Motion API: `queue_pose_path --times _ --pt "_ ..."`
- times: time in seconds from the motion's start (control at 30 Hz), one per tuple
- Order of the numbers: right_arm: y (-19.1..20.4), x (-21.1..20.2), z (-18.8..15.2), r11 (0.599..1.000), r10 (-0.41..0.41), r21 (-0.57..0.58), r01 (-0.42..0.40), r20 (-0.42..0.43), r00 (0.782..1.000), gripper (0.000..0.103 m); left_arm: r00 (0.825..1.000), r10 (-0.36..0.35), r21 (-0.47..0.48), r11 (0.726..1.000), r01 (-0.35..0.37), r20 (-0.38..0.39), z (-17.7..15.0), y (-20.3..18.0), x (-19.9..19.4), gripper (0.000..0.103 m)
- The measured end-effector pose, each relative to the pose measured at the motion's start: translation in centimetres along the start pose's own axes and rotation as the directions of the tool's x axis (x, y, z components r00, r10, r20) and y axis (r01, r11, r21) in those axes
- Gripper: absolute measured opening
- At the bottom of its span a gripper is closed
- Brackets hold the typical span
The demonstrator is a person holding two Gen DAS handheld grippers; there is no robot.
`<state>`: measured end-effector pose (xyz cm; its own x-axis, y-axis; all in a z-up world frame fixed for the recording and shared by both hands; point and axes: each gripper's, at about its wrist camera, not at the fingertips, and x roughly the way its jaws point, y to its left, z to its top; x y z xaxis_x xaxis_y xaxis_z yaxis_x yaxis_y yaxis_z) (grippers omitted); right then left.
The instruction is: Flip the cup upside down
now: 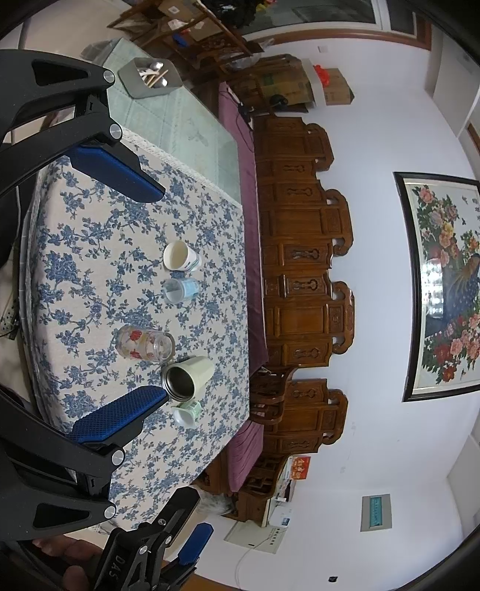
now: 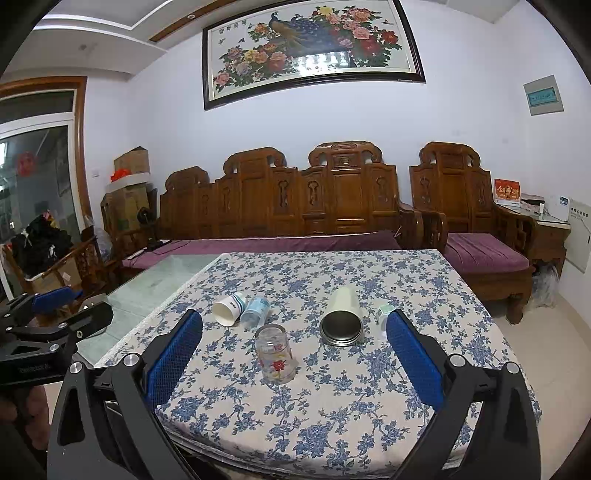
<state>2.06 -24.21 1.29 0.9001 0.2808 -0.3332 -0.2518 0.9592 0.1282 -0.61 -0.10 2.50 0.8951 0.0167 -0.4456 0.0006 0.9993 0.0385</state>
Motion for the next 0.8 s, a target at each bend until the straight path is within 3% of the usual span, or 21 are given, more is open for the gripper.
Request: queue_pose_path --times 0.8 --pt "0.0 0.21 -0.08 1.0 0.001 -0.002 -0.001 -0.002 1.0 0.101 1.0 -0.002 -0.004 1.0 0.002 0.01 0.29 0.11 -0.14 0.095"
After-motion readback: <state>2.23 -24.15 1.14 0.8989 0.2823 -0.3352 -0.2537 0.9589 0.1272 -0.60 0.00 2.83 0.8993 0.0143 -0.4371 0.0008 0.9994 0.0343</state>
